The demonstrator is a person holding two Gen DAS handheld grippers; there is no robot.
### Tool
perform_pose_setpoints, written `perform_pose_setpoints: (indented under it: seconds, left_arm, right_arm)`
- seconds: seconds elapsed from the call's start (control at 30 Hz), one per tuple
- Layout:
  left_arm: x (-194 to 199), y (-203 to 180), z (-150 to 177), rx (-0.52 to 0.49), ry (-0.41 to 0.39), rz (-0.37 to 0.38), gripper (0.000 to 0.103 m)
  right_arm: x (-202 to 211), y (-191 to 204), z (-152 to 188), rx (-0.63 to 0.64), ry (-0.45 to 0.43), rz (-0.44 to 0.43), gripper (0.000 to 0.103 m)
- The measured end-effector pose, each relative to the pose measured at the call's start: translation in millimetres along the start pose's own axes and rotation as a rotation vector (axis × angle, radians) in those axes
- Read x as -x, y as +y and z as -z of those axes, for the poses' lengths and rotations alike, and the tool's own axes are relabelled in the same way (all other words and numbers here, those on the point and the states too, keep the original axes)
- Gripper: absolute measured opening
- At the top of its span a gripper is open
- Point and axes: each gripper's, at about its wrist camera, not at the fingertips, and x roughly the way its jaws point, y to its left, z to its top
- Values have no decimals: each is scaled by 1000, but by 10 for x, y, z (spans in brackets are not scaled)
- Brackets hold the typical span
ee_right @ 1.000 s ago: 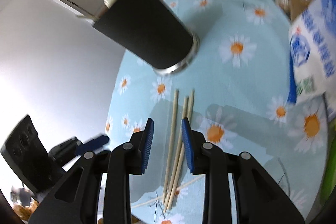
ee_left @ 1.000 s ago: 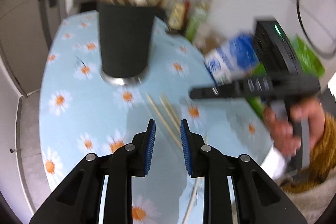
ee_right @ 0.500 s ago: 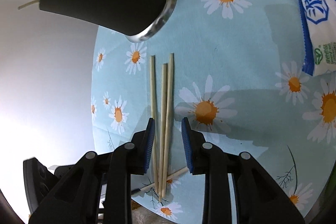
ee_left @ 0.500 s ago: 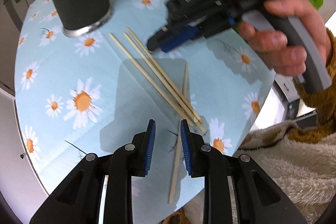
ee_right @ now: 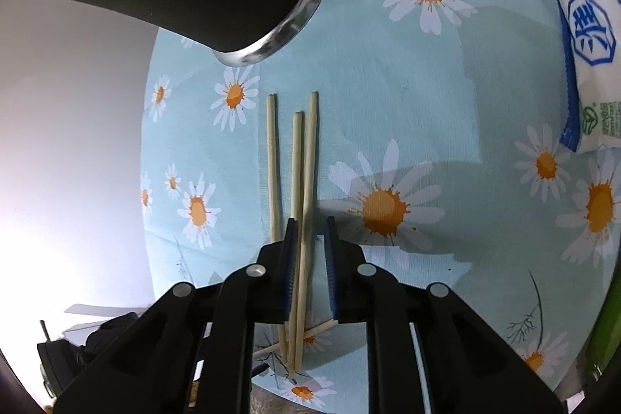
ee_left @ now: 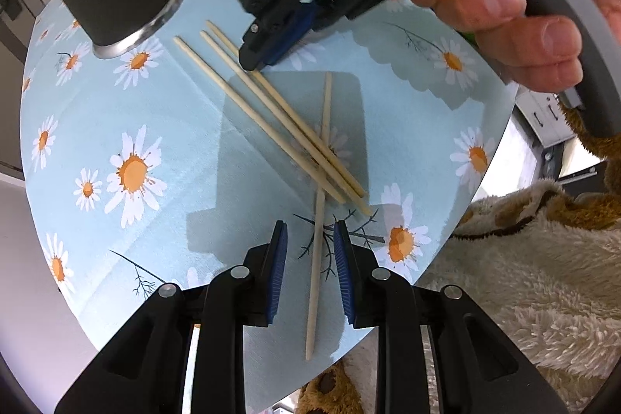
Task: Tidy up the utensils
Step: 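Lower the right gripper onto the wooden chopsticks and close on one, then grasp a chopstick with the left gripper while the right gripper lifts its chopstick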
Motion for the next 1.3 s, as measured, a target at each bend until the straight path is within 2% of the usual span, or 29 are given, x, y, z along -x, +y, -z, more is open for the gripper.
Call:
perform_pose_setpoints:
  seconds: [0.13, 0.53, 0.67, 0.83, 0.9, 0.93, 1.3]
  left_arm:
    - [-67, -36, -31, -5, 32, -12, 24]
    - [-199, -177, -139, -46, 82, -57, 23]
    - [-194, -188, -141, -38, 84, -72, 7]
    - [-192, -221, -128, -34, 76, -64, 5]
    - [-198, -230, -137, -32, 74, -62, 5]
    - [-202, -216, -123, -34, 72, -62, 4]
    - [-115, -117, 6, -10, 47, -23, 4]
  right_arm:
    - [-61, 60, -27, 2, -3, 33, 10]
    - [-125, 157, -50, -42, 1, 84, 10]
    - [-168, 229, -46, -41, -7, 117, 10]
    - [-205, 308, -43, -24, -11, 146, 11]
    - [-212, 306, -35, -26, -9, 141, 10]
    - [-220, 295, -33, -33, -2, 121, 5]
    - [-83, 106, -51, -80, 6, 42, 5]
